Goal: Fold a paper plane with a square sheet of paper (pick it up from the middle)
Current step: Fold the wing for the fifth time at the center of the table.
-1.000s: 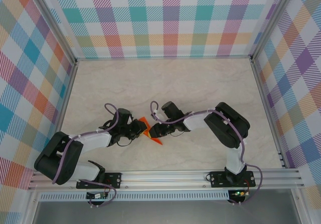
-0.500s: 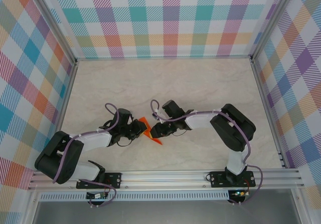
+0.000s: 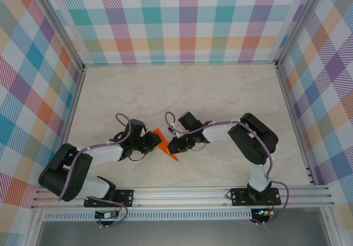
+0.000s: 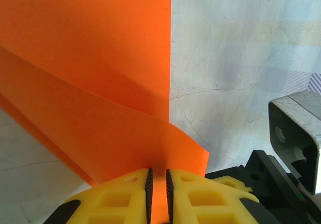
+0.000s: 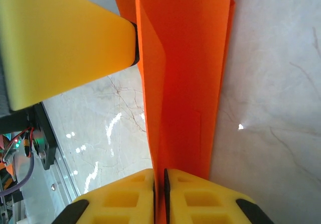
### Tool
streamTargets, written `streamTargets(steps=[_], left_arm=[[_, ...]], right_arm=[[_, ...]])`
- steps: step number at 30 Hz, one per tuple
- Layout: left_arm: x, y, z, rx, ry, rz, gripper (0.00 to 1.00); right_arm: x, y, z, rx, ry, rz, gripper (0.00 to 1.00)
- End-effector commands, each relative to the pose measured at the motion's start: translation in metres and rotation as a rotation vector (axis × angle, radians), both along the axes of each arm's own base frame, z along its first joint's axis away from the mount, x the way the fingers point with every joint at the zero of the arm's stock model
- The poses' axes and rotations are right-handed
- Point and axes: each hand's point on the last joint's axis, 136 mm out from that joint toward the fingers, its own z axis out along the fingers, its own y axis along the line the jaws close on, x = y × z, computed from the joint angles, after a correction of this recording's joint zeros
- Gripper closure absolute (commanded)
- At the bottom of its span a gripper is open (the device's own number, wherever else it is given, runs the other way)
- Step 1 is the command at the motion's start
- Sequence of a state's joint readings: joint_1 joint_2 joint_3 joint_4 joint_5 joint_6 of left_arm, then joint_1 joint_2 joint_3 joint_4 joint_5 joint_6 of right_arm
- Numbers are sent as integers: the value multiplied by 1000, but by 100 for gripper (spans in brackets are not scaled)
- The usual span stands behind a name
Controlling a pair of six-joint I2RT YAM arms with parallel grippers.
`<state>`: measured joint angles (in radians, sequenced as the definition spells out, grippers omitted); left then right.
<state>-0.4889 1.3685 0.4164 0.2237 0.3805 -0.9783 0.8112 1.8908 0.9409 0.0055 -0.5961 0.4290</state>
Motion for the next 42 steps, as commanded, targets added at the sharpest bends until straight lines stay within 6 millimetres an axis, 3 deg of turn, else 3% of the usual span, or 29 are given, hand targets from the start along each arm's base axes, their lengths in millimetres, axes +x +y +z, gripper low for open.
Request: streamTargets(steps=[1,10,18,24,34,42], left_arm=[[6,-1,1,20,-22,-5,83],[7,-1,-3,32,-15,-7,84],[7,-1,-5,39,-13,-10,85],[7,1,-10,54,-5,-6,85],[8,2,-16,72,0,-10,87],[10,0,-13,71,-9,-22,87]], right_arm=[[-2,-2,-6,-9,20,18,87],[-2,-3,-9,-34,46,23,85],[-3,-2,9,-13,37,35,82],[-8,-7,-11,-70,95,33,88],[-10,-17,-27,-144,106,28,88],[-8,-10,10,-82,82,34,80]])
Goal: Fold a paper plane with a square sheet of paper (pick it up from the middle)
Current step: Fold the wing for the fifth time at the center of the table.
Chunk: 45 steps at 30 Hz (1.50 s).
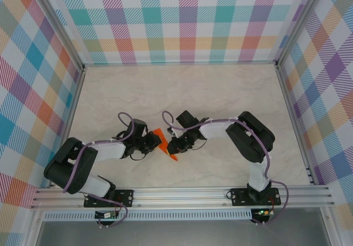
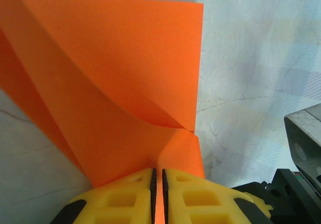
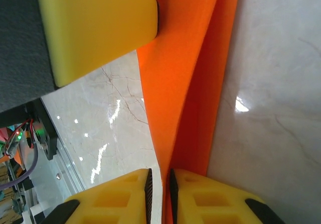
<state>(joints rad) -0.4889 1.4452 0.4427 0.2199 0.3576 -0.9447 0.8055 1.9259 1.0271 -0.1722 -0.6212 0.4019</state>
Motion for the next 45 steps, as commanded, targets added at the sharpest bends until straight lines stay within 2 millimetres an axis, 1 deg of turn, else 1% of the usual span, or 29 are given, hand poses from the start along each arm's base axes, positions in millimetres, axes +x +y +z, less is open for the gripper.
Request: streamTargets(steps=[1,4,9,12,19,23,25,30,38,45], left_arm=[[6,-2,4,17,-31,-17,87],[7,-4,7,15,-40,-26,87],[9,-5,9,13,-48,-32,87],[9,-6,10,11,-49,-36,87],[10,-8,14,-3,-62,-44,87],[13,-12,25,-20,-98,-64,86],[13,-13,31,-25,-119,-76,84],[6,-13,40,-36,-159,-113,80],[-12,-10,38,-68,-181,-128,80],[-16,-15,28,-51,-166,-146,81]], right_arm=[[-4,-7,14,-12,-2,10,79],[-7,-10,17,-16,7,11,79],[-12,-15,14,-31,28,8,79],[-15,-17,8,-44,48,8,79],[-18,-21,-7,-76,77,1,87],[-19,-22,-16,-87,95,-13,89],[-18,-22,-18,-85,100,-25,89],[-17,-23,-18,-79,104,-38,90],[-18,-25,-21,-93,114,-43,90],[-17,-25,-22,-101,118,-45,90]])
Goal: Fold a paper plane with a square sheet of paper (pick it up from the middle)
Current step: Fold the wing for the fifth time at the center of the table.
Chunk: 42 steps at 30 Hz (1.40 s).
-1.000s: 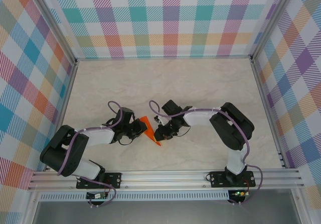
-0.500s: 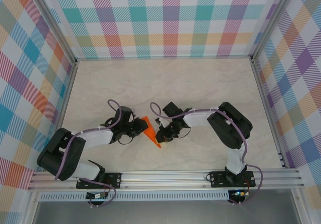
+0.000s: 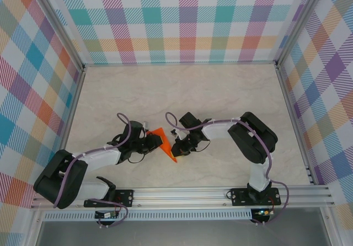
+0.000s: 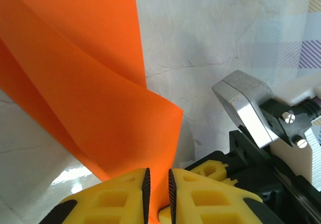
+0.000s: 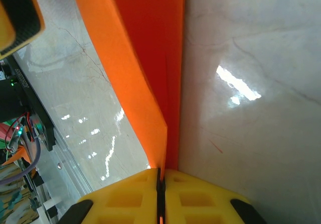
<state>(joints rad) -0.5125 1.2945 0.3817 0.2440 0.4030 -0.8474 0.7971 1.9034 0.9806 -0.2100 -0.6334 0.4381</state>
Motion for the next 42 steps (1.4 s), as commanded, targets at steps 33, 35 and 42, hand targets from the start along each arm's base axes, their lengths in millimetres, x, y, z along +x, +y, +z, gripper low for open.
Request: streamTargets(steps=[33,35,42], left_arm=[[2,-9,-34,101,49,-43,90],[1,-8,-35,109,56,-41,91],[-2,-5,-39,123,67,-38,92]], right_arm=[[-3,-5,5,-3,9,7,83],[-3,-5,11,3,0,5,82],[-9,-11,15,-15,20,0,85]])
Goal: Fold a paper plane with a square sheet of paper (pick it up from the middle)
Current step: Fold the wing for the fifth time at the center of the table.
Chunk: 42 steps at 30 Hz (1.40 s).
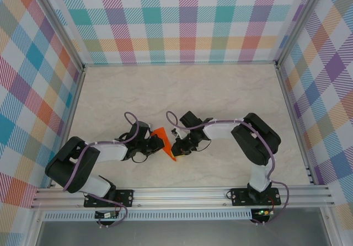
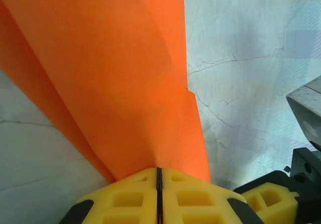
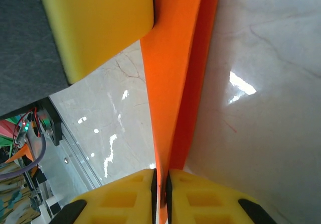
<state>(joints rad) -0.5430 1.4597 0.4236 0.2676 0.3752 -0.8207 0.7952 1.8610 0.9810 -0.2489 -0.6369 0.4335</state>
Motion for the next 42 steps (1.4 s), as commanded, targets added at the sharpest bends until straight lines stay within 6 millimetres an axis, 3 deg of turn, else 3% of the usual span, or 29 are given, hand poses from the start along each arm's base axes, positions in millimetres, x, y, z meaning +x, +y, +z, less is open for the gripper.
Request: streamTargets(steps=[1,21,28,35,42], left_arm=[[-4,2,-7,47,11,-9,92],[-8,9,-12,66,23,15,92],[-6,10,-7,52,21,41,92],[11,0,25,-30,-54,79,91],[14,-3,10,-1,-23,58,92]], right_arm=[[-8,-9,2,-21,26,-2,86],[-22,-6,-24,-62,56,69,94],[-4,-7,6,-49,-101,56,95],[17,-18,5,-167,-264,156,95],[13,-14,12,-133,-257,200,91]])
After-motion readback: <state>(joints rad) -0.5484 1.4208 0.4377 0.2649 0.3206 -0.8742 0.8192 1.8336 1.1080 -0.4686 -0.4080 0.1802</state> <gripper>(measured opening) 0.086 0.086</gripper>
